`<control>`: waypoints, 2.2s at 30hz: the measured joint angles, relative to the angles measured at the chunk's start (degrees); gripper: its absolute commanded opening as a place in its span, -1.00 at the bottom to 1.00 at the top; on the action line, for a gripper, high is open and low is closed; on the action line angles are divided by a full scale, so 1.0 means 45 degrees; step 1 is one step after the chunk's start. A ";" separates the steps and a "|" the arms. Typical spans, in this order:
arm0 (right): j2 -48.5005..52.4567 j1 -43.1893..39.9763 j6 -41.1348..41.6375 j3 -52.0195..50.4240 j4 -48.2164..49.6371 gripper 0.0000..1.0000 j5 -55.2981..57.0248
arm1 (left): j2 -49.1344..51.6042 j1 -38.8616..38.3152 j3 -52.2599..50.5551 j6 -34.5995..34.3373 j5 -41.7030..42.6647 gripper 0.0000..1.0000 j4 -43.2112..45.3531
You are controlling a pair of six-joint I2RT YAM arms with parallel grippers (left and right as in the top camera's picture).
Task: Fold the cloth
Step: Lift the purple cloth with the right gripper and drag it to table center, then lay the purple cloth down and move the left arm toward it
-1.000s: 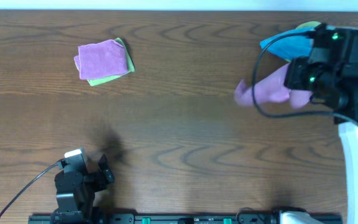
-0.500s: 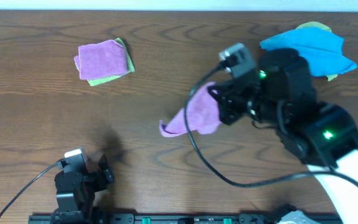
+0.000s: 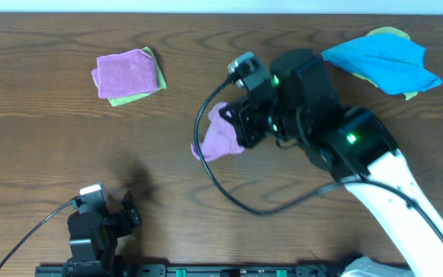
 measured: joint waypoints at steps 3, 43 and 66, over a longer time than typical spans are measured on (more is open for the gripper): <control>-0.0874 0.0243 0.0389 0.0000 -0.1156 -0.97 0.0136 | 0.0000 0.0000 0.0000 0.0000 0.0005 0.91 0.0000; 0.4435 -0.2545 0.1015 0.1569 -0.2312 0.84 0.4415 | 0.0000 0.0000 -0.0214 -0.1681 0.1647 0.91 0.0398; 0.4211 -0.2569 0.0209 -0.5629 0.0573 0.76 0.2390 | 1.4741 -0.0005 1.0890 -0.1394 0.5085 0.91 -0.2759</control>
